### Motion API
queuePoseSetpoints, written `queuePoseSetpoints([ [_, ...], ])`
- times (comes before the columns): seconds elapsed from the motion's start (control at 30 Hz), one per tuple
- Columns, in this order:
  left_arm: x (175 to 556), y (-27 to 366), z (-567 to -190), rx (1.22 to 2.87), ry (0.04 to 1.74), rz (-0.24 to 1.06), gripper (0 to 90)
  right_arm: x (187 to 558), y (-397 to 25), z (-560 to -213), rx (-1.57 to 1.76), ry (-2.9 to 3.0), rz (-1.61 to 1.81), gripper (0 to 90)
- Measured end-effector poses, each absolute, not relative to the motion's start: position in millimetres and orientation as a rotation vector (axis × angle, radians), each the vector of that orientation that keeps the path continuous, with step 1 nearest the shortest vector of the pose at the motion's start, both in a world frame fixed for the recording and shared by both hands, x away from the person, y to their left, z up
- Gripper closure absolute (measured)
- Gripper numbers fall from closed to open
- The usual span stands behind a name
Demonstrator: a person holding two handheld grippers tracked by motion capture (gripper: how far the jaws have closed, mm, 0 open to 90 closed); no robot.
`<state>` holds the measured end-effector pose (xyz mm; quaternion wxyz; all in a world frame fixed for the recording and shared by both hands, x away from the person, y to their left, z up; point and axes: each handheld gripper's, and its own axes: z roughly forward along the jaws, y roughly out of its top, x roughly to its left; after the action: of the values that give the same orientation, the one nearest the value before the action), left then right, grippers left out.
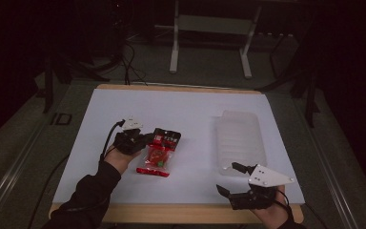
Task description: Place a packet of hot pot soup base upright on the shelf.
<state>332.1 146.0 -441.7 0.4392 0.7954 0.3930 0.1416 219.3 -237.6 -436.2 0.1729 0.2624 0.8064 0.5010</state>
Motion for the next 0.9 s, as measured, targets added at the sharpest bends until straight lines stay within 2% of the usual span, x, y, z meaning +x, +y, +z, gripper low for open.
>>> queuePoseSetpoints([
  [0.6,306.5,143.7,-396.0,1.854,0.804,0.328,89.4,223.5,-245.1,-428.7,0.754,2.269,1.423,14.8],
  [0.9,300.1,146.7,-387.2,1.776,0.755,0.278,89.3,233.8,-247.4,-409.6,0.716,2.263,1.455,15.5],
])
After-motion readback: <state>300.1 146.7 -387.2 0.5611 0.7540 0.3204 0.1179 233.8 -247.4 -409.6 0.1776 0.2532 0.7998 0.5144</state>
